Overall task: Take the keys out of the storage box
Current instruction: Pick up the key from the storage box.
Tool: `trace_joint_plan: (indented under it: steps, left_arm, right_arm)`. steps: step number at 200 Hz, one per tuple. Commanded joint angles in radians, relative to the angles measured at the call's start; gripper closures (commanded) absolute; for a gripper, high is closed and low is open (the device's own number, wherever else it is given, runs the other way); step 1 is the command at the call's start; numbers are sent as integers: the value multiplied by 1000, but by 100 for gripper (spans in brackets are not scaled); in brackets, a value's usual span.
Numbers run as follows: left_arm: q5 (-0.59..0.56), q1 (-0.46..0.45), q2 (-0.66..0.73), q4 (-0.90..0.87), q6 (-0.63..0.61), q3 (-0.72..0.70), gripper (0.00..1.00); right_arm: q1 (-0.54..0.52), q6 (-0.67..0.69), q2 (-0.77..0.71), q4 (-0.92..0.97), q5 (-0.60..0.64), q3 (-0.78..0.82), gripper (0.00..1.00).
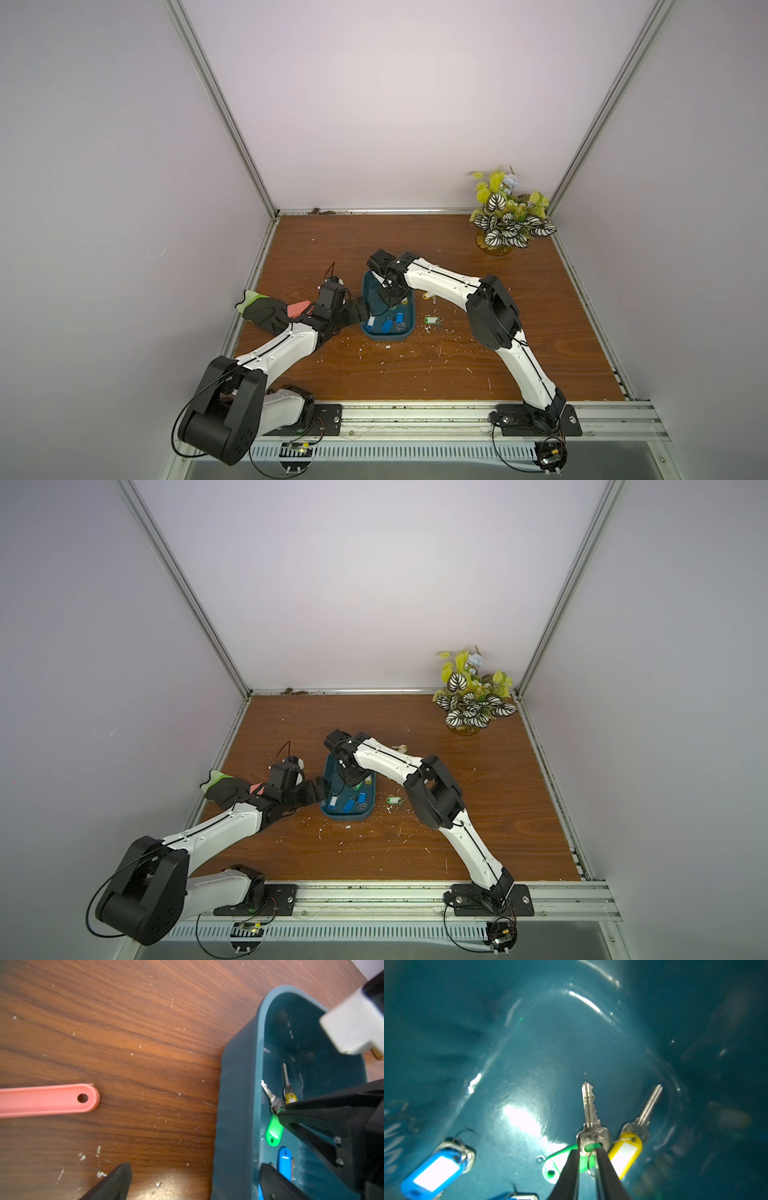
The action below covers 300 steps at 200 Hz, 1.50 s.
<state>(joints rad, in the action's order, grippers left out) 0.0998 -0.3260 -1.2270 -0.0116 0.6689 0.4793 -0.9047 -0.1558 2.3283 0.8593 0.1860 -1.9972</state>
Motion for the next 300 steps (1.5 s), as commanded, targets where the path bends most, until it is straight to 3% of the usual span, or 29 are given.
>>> trace_joint_plan:
  steps: [1,159,182,238,300]
  left_arm:
    - [-16,11,-6,-25,-20,13,1]
    - [-18,11,-11,-34,-25,22,1]
    - [-20,11,-11,-36,-26,22,1]
    - [-26,11,-12,-41,-28,23,1]
    - [-52,10,11,-75,-37,45,1]
  right_arm:
    - [2,12,-11,37,36,-43,81]
    - [1,34,46,56,53,-43,79]
    - [1,35,50,58,49,-43,74]
    - [2,35,42,56,57,-45,100]
    - [1,43,-64,24,24,-31,100]
